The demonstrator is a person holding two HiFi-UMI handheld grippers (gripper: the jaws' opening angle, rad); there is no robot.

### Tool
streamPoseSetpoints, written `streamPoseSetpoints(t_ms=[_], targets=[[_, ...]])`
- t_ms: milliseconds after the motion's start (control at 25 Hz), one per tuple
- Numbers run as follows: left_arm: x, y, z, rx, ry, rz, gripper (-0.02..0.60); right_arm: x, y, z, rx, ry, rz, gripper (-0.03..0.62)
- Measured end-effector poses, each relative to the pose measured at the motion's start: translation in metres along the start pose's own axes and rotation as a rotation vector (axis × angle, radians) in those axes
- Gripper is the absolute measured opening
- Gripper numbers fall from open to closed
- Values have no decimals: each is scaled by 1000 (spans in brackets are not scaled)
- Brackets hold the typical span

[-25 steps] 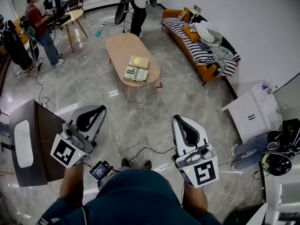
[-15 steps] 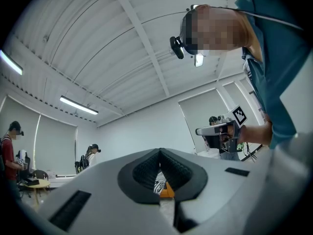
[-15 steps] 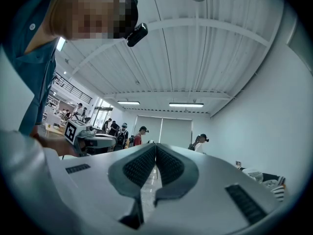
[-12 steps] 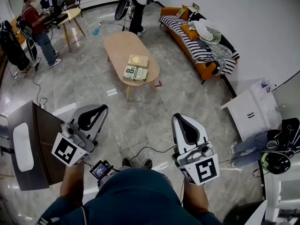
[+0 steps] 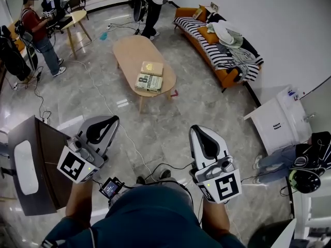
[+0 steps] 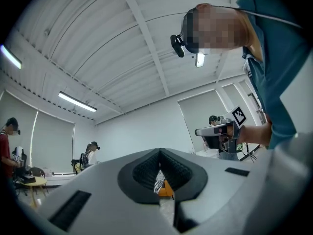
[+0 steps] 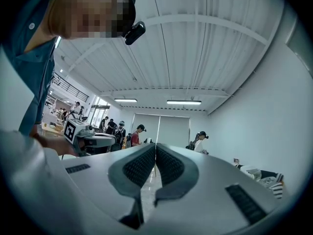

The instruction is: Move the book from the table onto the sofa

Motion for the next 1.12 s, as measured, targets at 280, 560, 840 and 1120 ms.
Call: streamPoseSetpoints(t_ms=[280,560,840,1120], targets=[[7,-35,8,-7,7,28,5,15,-16,-34,-12,-31,6,15],[1,-87,10,-47,-27,16,5,28,-27,-85,-52,-47,-11,15],[8,-128,8,-72,-22,12,5,39,-34,-123,-89,-38,-21,15],[16,-149,16,-75,-22,27,5,45,-43,-141,-90,-41,-31,15]])
Point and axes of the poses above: the fingertips, and each gripper's own axes: y backward along the fingers, z to its left, x out of its underside, the point moved 4 cm from there along y, backward along the fingers, and after that the axes turned 8 degrees about z, right-handed, at the moved point
